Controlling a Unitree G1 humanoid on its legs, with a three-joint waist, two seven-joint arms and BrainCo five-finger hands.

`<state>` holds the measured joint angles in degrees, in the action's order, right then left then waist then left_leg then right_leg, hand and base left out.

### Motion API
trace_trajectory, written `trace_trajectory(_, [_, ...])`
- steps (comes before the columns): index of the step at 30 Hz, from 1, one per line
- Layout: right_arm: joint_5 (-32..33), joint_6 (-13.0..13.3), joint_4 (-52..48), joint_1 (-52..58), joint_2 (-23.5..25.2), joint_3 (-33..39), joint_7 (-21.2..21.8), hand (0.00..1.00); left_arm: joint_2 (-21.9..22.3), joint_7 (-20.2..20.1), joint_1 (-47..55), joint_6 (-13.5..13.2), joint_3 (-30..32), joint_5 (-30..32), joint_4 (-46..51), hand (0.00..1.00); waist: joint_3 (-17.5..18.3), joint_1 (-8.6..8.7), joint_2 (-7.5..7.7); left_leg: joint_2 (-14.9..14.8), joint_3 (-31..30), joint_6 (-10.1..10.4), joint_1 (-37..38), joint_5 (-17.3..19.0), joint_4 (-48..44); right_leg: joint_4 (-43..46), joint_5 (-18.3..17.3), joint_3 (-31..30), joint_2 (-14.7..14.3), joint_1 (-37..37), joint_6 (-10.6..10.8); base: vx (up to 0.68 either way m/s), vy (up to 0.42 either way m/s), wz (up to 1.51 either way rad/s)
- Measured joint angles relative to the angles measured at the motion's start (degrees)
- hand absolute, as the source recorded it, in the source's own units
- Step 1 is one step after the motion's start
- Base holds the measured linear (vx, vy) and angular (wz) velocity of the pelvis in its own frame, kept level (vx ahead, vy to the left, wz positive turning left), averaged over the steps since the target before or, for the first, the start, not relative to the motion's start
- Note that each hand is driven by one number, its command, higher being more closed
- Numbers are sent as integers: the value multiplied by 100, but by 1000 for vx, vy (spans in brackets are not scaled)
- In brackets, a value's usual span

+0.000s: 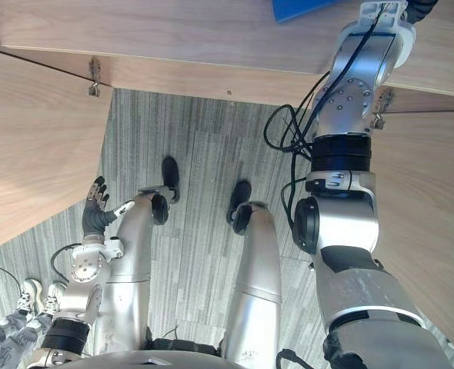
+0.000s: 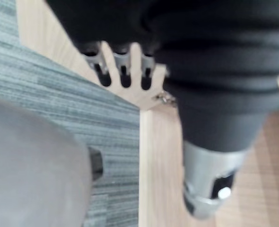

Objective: Walk over to the cabinet, pick up the folder, carry it to the office cabinet, place the folder inside the office cabinet, then close the office cabinet door

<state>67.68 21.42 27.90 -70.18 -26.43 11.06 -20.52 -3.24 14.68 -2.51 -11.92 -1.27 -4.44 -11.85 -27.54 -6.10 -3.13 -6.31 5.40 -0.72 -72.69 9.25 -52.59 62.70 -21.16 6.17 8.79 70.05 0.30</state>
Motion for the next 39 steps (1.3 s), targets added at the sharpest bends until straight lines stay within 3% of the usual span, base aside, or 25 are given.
trace_trajectory(8, [292, 288, -5, -166, 10, 341, -25, 0, 5, 18, -5, 0, 4, -1, -42, 0, 1, -2, 1, 30, -71, 50, 25, -169, 177, -57, 53, 85, 7, -9, -84, -28, -12, 5])
trace_trajectory(16, [286, 581, -465, 43, 376, 616, -385, 0, 30, 177, -16, 9, 76, 0, -118, 0, 2, 26, 1, -34, -77, 52, 92, -181, 188, -117, 103, 98, -67, -82, -109, -18, 3, -4])
trace_trajectory(23, [295, 580, -467, 426, 743, 692, -462, 0, 124, 256, -80, 79, 237, 2, -302, 0, 37, 42, 5, -79, -78, 50, 196, -179, 200, -194, 141, 103, -117, -201, -115, -7, 8, -3])
trace_trajectory(25, [298, 554, -482, 481, 757, 375, -466, 0, 126, 293, -166, 126, 245, 1, -357, 0, 49, 67, 5, -150, -66, 47, 195, -176, 195, -271, 209, 96, -185, -209, -115, -16, 12, -17])
trace_trajectory(27, [272, 343, -561, 491, 758, 44, -461, 0, 104, 287, -438, 329, 248, 0, -431, 0, 49, 141, 5, -198, -42, 35, 198, -186, 225, -350, 277, 87, -232, -212, -110, -21, 18, -18])
trace_trajectory(33, [-343, -682, -433, 497, 362, -621, -369, 0, 97, 199, -652, 409, 161, -115, -248, 0, 50, 259, 5, -268, 6, 20, 353, -198, 309, -534, 393, 59, -311, -369, -99, -20, 15, -9])
trace_trajectory(39, [-961, -1160, -56, 489, -34, -699, -176, 0, 55, 115, -653, 459, 157, -175, -245, 0, 50, 300, 5, -281, 39, 6, 410, -227, 417, -717, 479, 61, -329, -448, -67, -4, 11, -4])
